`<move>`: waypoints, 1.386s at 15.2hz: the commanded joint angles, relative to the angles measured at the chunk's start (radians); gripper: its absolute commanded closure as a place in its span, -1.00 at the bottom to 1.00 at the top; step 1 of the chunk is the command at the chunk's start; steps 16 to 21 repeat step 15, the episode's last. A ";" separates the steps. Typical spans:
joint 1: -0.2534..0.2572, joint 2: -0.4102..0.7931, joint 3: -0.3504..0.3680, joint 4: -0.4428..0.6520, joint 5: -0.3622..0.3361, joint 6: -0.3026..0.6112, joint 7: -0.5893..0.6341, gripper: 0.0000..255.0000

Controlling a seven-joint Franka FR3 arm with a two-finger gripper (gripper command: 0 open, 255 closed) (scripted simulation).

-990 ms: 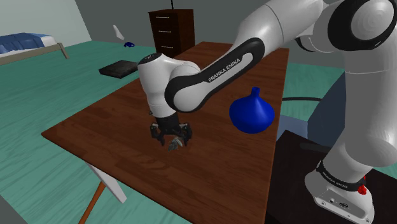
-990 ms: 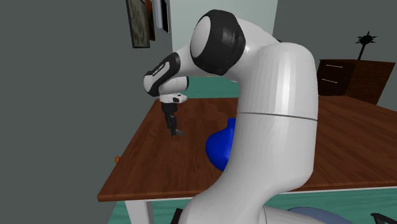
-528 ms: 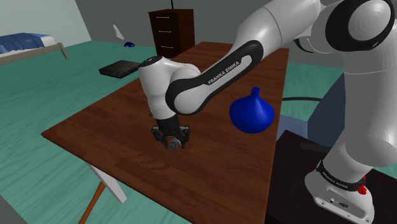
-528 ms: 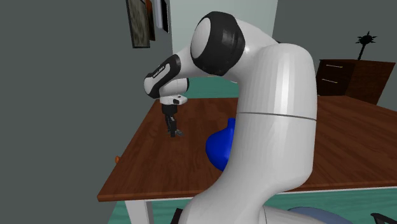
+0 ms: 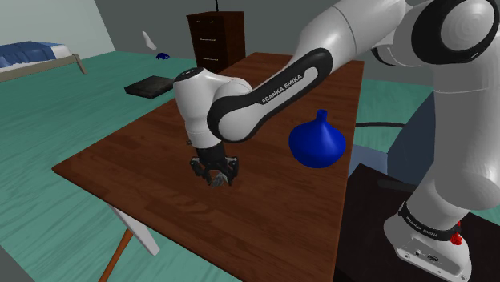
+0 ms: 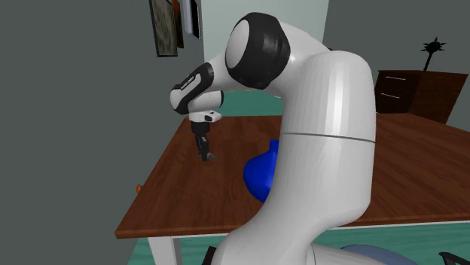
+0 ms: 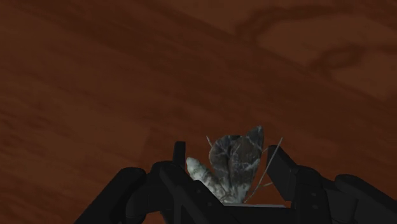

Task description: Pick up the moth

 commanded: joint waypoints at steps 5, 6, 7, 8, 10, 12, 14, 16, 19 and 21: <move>-0.010 -0.034 0.016 0.034 0.028 -0.060 -0.017 1.00; -0.012 -0.039 0.018 0.041 0.032 -0.071 -0.020 1.00; -0.013 -0.044 0.020 0.049 0.036 -0.082 -0.022 1.00; -0.014 -0.049 0.023 0.056 0.040 -0.094 -0.025 1.00; -0.016 -0.058 0.027 0.072 0.048 -0.116 -0.029 1.00; -0.017 -0.067 0.030 0.090 0.055 -0.139 -0.034 1.00; -0.017 -0.071 0.033 0.100 0.059 -0.153 -0.036 1.00; -0.017 -0.071 0.032 0.100 0.059 -0.153 -0.036 1.00; -0.017 -0.071 0.032 0.100 0.059 -0.153 -0.036 1.00; -0.017 -0.071 0.032 0.100 0.059 -0.153 -0.036 1.00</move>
